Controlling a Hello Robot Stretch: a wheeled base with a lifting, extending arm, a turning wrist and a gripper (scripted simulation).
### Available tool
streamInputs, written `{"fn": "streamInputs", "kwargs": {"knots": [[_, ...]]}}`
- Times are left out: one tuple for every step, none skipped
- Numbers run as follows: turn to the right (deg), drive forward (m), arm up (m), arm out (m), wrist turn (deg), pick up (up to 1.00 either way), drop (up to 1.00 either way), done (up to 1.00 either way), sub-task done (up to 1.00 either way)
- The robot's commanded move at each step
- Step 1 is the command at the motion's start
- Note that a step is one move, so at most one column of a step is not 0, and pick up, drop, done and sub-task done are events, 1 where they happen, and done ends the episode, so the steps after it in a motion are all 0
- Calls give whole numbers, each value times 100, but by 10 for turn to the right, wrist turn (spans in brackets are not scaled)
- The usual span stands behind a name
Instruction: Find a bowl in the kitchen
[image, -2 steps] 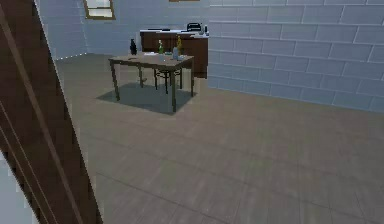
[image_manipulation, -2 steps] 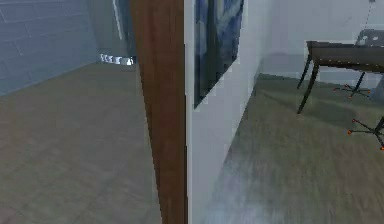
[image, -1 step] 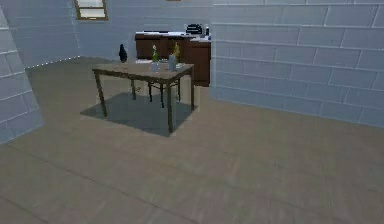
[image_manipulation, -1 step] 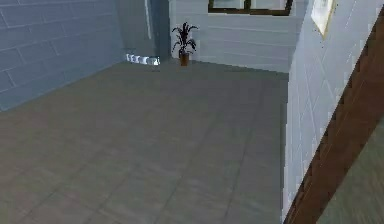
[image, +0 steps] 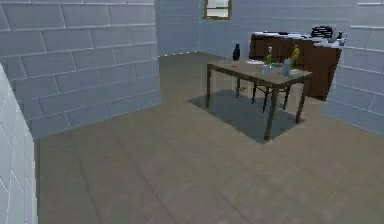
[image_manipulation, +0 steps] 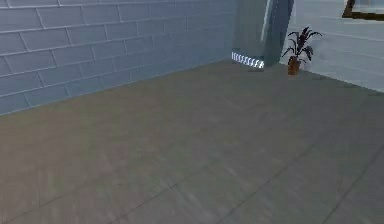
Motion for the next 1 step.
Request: {"fn": "streamInputs", "kwargs": {"knots": [[0, 100, 0, 0, 0, 0, 0, 0, 0]]}}
